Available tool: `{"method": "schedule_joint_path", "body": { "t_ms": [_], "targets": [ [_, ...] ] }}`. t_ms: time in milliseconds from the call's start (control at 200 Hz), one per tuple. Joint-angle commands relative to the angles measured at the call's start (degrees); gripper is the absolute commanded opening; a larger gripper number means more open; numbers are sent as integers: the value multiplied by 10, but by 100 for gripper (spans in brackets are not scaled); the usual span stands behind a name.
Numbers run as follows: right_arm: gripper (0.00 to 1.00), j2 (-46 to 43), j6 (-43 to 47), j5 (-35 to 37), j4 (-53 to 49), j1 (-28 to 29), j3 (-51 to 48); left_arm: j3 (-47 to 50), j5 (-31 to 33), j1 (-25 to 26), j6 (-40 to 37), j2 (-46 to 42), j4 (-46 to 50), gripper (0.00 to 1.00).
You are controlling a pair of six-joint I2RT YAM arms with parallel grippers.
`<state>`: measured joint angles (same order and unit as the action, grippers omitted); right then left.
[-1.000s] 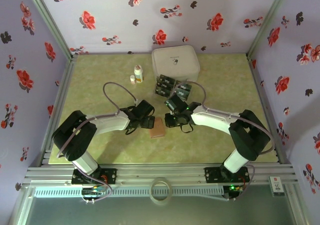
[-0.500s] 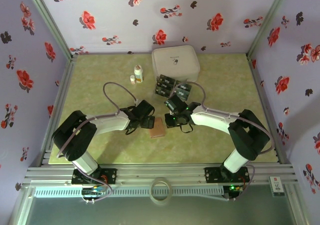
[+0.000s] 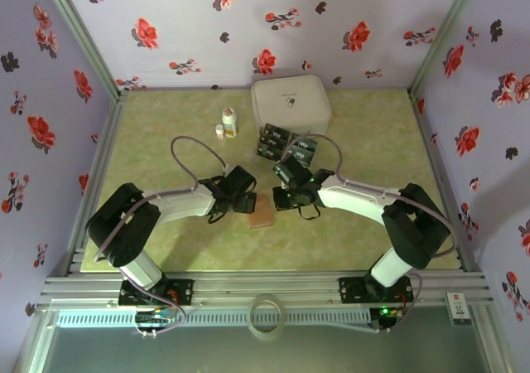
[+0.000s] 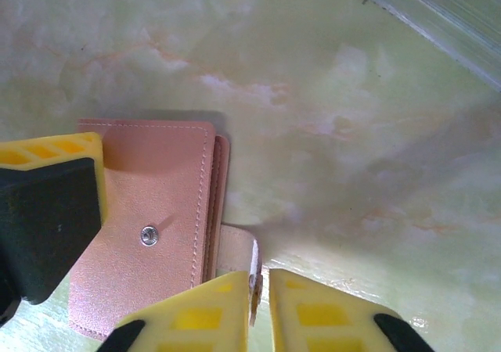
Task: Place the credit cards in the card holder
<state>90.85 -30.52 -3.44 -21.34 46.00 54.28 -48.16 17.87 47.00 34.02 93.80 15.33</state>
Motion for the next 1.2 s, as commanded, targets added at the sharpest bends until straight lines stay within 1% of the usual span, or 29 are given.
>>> {"method": "schedule_joint_path", "body": {
  "t_ms": [0, 150, 430, 590, 810, 925, 1015, 1195],
  "targets": [
    [15, 1, -2, -7, 7, -2, -2, 12, 20, 2, -12, 24, 20, 100],
    [13, 7, -1, -10, 11, -2, -3, 12, 19, 3, -12, 24, 20, 100],
    [13, 16, -2, -14, 17, -2, -6, 13, 19, 3, -13, 24, 18, 100],
    [11, 18, -2, -16, 18, -1, -6, 14, 20, 3, -12, 24, 19, 100],
    [13, 5, 0, -12, 10, -1, -3, 14, 19, 3, -13, 24, 18, 100],
    [8, -1, 0, -12, 8, -2, -3, 14, 19, 3, -13, 24, 16, 100],
    [0, -1, 0, -13, 8, -2, -3, 14, 19, 3, -13, 24, 16, 100],
    [0, -7, -2, -23, 12, -2, -5, 14, 20, 3, -12, 23, 16, 100]
  ]
}}
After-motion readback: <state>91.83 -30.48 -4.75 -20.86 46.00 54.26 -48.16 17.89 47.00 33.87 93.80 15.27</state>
